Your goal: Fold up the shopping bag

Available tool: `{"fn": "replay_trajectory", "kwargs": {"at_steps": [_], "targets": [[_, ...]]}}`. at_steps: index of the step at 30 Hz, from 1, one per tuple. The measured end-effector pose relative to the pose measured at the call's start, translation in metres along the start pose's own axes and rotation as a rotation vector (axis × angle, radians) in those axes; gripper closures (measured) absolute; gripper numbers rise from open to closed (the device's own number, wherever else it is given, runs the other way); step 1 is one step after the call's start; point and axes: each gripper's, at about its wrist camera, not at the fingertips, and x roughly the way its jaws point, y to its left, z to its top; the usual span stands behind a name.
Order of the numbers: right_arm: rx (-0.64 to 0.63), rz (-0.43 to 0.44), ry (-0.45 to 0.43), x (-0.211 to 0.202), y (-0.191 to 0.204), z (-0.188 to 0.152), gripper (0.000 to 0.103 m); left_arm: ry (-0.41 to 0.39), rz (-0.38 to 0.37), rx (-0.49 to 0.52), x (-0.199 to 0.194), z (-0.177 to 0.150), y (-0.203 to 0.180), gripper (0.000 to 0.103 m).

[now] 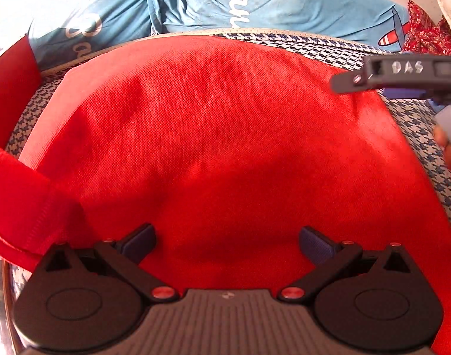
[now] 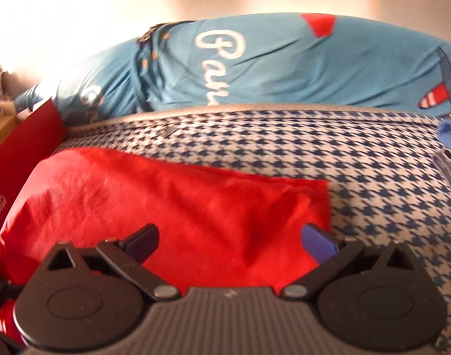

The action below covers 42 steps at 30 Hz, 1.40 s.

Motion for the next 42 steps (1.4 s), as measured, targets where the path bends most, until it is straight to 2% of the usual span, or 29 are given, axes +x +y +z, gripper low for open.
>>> {"fn": "replay_trajectory", "kwargs": {"at_steps": [4, 9, 13, 16, 19, 21, 23, 28, 29, 31, 35, 42], "targets": [[0.023, -0.013, 0.056, 0.006, -0.012, -0.004, 0.000, -0.008, -0.006, 0.015, -0.001, -0.003, -0.005, 0.000], [0.144, 0.055, 0.190, 0.019, -0.025, -0.015, 0.000, -0.018, -0.016, 0.031, 0.003, -0.001, -0.007, 0.000], [0.168, 0.100, 0.180, 0.019, -0.023, -0.018, 0.000, -0.021, -0.017, 0.031, 0.005, 0.000, -0.008, 0.000], [0.168, 0.178, 0.177, 0.022, -0.016, -0.020, 0.000, -0.023, -0.015, 0.032, 0.005, 0.001, -0.009, 0.000], [0.093, 0.199, 0.170, 0.025, -0.001, -0.022, 0.002, -0.025, -0.015, 0.033, 0.005, 0.001, -0.009, 0.000], [0.053, 0.205, 0.150, 0.026, 0.008, -0.024, 0.017, -0.028, -0.017, 0.035, 0.004, 0.001, -0.010, 0.000], [0.023, 0.226, 0.134, 0.027, 0.016, -0.025, 0.049, -0.030, -0.018, 0.037, 0.004, 0.001, -0.010, 0.000], [0.048, 0.232, 0.131, 0.025, 0.012, -0.024, 0.089, -0.036, -0.024, 0.033, 0.005, 0.001, -0.011, 0.000], [0.049, 0.230, 0.125, 0.024, 0.011, -0.024, 0.094, -0.038, -0.025, 0.033, 0.005, 0.001, -0.011, 0.000], [0.050, 0.227, 0.110, 0.023, 0.011, -0.023, 0.099, -0.041, -0.027, 0.032, 0.006, 0.001, -0.011, 0.000], [0.032, 0.206, 0.064, 0.018, 0.014, -0.021, 0.103, -0.043, -0.029, 0.030, 0.006, 0.002, -0.013, 0.000], [0.094, 0.161, -0.014, 0.009, -0.001, -0.012, 0.103, -0.047, -0.043, 0.010, 0.005, 0.005, -0.011, 0.000]]}}
